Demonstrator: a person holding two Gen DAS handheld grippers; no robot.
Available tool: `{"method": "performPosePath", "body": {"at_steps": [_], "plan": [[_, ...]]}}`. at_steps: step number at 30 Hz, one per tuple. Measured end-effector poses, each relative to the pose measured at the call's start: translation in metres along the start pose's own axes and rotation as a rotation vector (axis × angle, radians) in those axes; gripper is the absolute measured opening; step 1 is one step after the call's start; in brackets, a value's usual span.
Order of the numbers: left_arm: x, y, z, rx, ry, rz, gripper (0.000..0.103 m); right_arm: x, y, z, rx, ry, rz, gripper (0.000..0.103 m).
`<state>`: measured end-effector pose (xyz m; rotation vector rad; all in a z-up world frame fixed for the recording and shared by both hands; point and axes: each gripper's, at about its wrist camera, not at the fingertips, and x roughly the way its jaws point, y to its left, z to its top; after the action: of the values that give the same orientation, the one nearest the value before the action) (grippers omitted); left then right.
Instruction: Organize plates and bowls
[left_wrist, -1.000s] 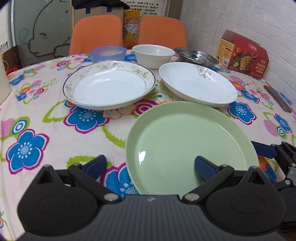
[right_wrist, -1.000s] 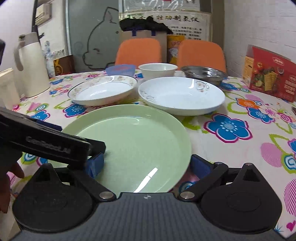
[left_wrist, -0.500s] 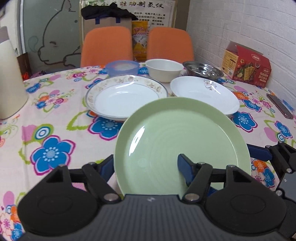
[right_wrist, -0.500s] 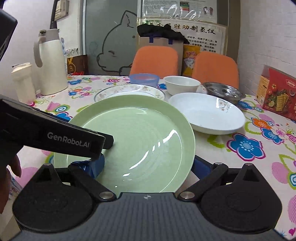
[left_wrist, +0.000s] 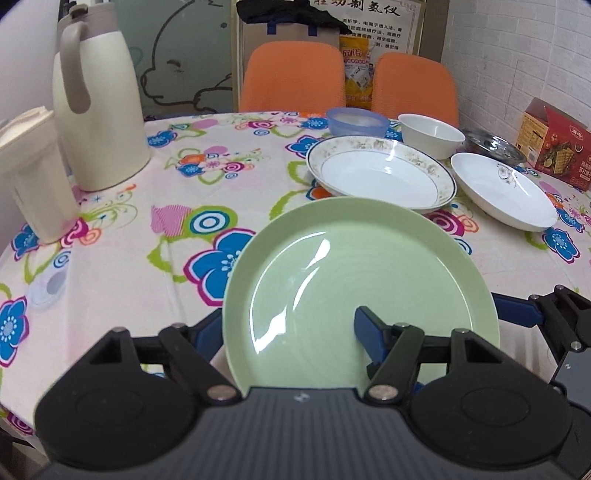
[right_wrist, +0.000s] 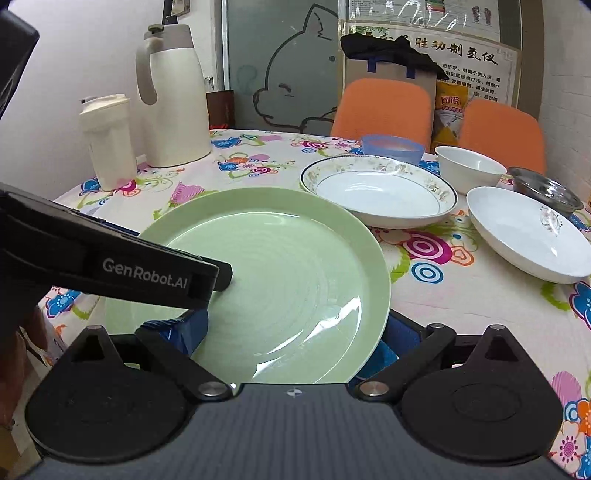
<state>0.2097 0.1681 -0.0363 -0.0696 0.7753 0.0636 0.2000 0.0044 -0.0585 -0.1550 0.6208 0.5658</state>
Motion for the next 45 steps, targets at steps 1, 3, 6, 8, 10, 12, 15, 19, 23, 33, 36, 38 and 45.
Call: {"method": "performPosePath", "body": {"at_steps": [1, 3, 6, 8, 10, 12, 15, 19, 23, 33, 36, 38, 45], "plan": [[0.004, 0.002, 0.0, -0.007, 0.007, -0.007, 0.067, 0.002, -0.001, 0.0, 0.013, 0.009, 0.002, 0.087], [0.014, 0.005, 0.0, -0.022, 0.019, -0.018, 0.068, 0.006, -0.002, 0.001, 0.018, 0.016, -0.002, 0.088], [0.021, 0.008, 0.004, -0.034, 0.006, -0.032, 0.068, 0.012, -0.003, 0.004, 0.016, 0.016, -0.006, 0.088], [0.024, 0.008, 0.007, -0.032, 0.005, -0.033, 0.068, 0.014, -0.003, 0.006, 0.017, 0.019, -0.006, 0.088], [0.025, 0.008, 0.007, -0.025, 0.003, -0.037, 0.068, 0.013, -0.005, 0.005, 0.015, 0.024, 0.0, 0.088], [0.025, 0.008, 0.006, -0.028, 0.0, -0.053, 0.072, 0.01, -0.007, 0.004, 0.011, 0.027, 0.013, 0.087], [0.023, 0.01, 0.006, -0.032, -0.014, -0.066, 0.089, 0.003, -0.013, 0.006, 0.009, 0.03, 0.029, 0.086], [0.006, 0.028, 0.022, -0.097, -0.114, -0.076, 0.095, -0.01, -0.038, 0.022, 0.052, -0.038, -0.027, 0.086], [0.007, 0.041, 0.052, -0.122, -0.163, -0.043, 0.097, 0.01, -0.059, 0.043, 0.076, -0.023, -0.061, 0.086], [0.05, 0.045, 0.097, -0.114, -0.144, -0.019, 0.098, 0.08, -0.099, 0.079, 0.228, 0.079, -0.007, 0.087], [0.063, 0.044, 0.108, -0.109, -0.134, -0.028, 0.098, 0.094, -0.1, 0.084, 0.245, 0.109, -0.015, 0.086], [0.073, 0.042, 0.116, -0.104, -0.12, -0.048, 0.098, 0.1, -0.097, 0.086, 0.236, 0.113, -0.011, 0.087], [0.112, 0.019, 0.14, -0.015, -0.062, -0.097, 0.098, 0.106, -0.091, 0.088, 0.175, 0.121, -0.018, 0.088]]}}
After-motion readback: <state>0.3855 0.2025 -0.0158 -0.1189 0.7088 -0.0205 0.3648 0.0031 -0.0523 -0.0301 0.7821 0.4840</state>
